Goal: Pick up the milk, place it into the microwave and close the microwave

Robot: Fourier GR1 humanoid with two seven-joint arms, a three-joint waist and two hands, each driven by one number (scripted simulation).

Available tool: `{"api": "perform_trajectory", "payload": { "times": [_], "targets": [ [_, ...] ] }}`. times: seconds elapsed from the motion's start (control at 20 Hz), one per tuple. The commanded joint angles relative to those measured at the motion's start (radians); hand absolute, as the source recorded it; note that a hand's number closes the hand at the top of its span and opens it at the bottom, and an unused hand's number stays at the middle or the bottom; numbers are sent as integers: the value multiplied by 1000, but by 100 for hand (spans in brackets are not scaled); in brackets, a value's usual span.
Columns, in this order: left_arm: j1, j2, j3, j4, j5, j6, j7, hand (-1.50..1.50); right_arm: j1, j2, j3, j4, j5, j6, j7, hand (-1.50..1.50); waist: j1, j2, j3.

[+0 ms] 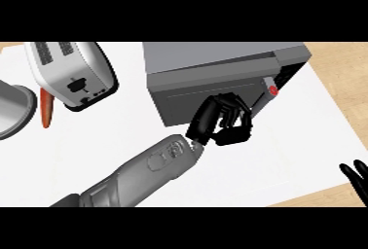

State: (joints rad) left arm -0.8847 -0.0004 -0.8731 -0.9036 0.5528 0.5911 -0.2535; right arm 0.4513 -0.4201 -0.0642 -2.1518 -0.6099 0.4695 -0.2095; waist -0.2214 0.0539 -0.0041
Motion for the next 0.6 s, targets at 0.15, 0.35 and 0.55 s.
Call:
{"api": "perform_trajectory", "payload": {
  "times": [0.15,0.35,0.55],
  "targets": [
    [-81,0,66,93,115,-3,-61,150,-26,-20,-23,-42,-45,-39,47,-150,-21,9,-1],
    [-83,0,76,117,157,-32,-104,150,-25,-26,-21,-31,-54,-24,48,-150,-28,16,1],
    [-86,0,97,146,204,-45,-113,150,-38,-35,-39,-44,-86,-39,62,-150,-24,20,1]
  ]
}}
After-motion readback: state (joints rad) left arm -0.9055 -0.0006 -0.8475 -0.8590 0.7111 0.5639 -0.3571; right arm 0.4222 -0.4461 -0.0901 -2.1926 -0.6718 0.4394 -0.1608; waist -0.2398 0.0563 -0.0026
